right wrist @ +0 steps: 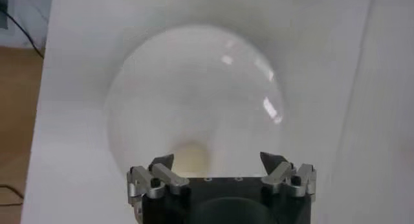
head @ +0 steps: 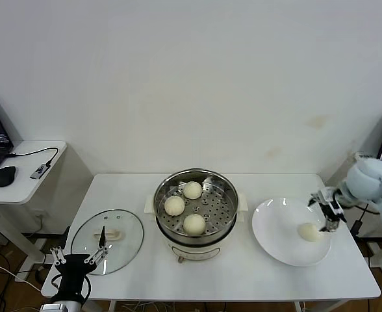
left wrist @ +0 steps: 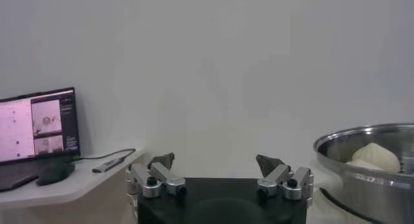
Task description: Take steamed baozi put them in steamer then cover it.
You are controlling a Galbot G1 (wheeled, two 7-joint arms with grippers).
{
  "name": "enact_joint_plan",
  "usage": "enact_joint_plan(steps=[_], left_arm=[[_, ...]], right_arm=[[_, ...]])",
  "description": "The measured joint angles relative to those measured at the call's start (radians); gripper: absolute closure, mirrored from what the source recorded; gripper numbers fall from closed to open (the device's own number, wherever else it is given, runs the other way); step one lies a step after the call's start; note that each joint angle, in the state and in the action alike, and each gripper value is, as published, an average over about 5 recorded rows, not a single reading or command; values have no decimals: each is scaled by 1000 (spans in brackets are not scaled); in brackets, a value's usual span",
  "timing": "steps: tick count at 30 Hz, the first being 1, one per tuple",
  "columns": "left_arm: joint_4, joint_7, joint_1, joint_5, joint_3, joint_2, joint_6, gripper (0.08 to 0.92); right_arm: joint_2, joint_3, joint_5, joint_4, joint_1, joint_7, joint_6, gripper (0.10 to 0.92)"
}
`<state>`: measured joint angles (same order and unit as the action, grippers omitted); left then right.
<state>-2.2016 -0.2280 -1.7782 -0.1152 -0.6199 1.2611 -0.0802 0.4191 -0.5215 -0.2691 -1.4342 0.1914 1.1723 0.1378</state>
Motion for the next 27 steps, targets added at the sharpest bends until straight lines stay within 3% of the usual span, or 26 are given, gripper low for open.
enact_joint_plan(steps=[22,27], left_arm=[[1,0,-8,18,-10,2,-1,177],[2,-1,-8,18,-8,5,-1,177]], right_arm=[[170,155,-100,232,158,-69,-21,205],[188,161,-116,255,156,-69,-16,252]])
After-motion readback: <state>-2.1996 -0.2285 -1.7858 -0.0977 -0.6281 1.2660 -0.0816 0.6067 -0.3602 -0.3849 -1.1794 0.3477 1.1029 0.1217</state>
